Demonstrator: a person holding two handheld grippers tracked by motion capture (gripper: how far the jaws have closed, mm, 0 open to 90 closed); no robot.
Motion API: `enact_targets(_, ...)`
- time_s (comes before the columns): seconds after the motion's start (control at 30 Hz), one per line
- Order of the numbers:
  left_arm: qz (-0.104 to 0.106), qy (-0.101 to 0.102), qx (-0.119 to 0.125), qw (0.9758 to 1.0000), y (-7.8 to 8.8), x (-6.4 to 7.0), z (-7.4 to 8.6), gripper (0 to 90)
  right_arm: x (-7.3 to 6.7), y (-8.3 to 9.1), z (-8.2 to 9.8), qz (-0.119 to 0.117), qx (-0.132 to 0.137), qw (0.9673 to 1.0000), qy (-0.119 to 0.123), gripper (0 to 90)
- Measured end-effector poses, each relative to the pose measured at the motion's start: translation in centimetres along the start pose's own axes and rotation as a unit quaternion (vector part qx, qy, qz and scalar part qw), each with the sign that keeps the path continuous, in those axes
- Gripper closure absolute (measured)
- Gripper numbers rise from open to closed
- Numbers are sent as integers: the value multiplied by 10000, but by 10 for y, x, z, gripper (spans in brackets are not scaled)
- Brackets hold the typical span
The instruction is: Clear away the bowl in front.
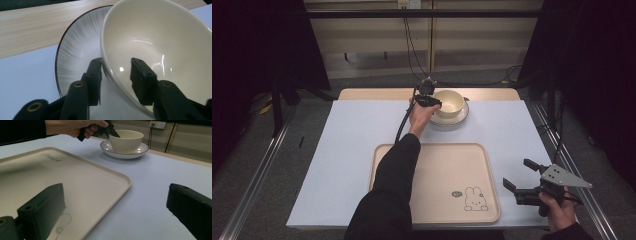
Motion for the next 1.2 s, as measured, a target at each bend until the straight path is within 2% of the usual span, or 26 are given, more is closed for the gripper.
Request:
enact_targets(0.07, 37, 92, -96, 9999, -1, 0, 0, 673, 0, 0, 0, 6, 6, 10000, 9, 15)
enact_targets(0.13, 5, 39, -145, 9999, -1, 0, 0, 683, 1, 0, 0, 16, 11, 10000, 11, 15)
enact_targets(0.2, 48, 126, -234, 9996, -3, 1, 1, 699, 1, 0, 0, 14, 5, 10000, 6, 15)
enact_targets(0.3, 47, 174, -206, 9996, -5, 2, 1, 723, 1, 1, 0, -14, 4, 10000, -20, 15)
enact_targets(0.33, 110, 291, -282, 9991, -6, 0, 1, 724, 1, 1, 0, -18, 7, 10000, 1, 15)
enact_targets(0.43, 129, 350, -304, 9988, -6, 0, 1, 737, 1, 1, 0, -11, 1, 10000, 2, 15)
enact_targets(0.5, 79, 379, -319, 9987, -6, -1, 1, 784, 1, 0, 0, -16, -5, 10000, 18, 15)
enact_targets(0.57, 124, 546, -313, 9979, -6, -2, 1, 836, 1, 0, 0, -31, 6, 10000, 1, 15)
enact_targets(0.7, 173, 618, -324, 9974, -5, -4, 2, 836, 1, 0, 0, 2, 7, 10000, 5, 15)
enact_targets(0.77, 249, 757, -291, 9964, -5, -6, 2, 837, 1, 1, 0, -25, 2, 10000, 11, 15)
enact_targets(0.83, 278, 773, -278, 9962, -3, -6, 2, 839, 1, 1, 0, -6, 7, 10000, -3, 15)
enact_targets(0.87, 319, 763, -154, 9965, -2, -7, 2, 835, 1, 1, 0, 3, 3, 10000, 1, 15)
enact_targets(0.9, 246, 729, -181, 9969, -1, -7, 3, 832, 1, 1, 0, 11, 4, 10000, -2, 15)
enact_targets(0.93, 275, 813, -205, 9961, -2, -8, 3, 837, 1, 1, 0, 21, 12, 10000, 29, 15)
enact_targets(1.0, 298, 826, -206, 9959, 0, -10, 3, 835, 2, 1, 0, -2, 10, 10000, 24, 15)
enact_targets(1.1, 211, 825, -209, 9961, 2, -13, 2, 835, 1, 1, 0, 19, 10, 10000, 19, 15)
enact_targets(1.2, 349, 896, -152, 9952, 7, -17, 1, 835, 1, 1, 0, 27, 30, 10000, -12, 15)
Point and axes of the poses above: each handheld gripper's, and its own axes: y roughly backward along the jaws, z roughly out of its underside, x roughly to its right, the point moved 1 cm from there along -y, roughly forward along the jaws, and after that the axes turned 4 degrees about -x, right-handed, at the moved point
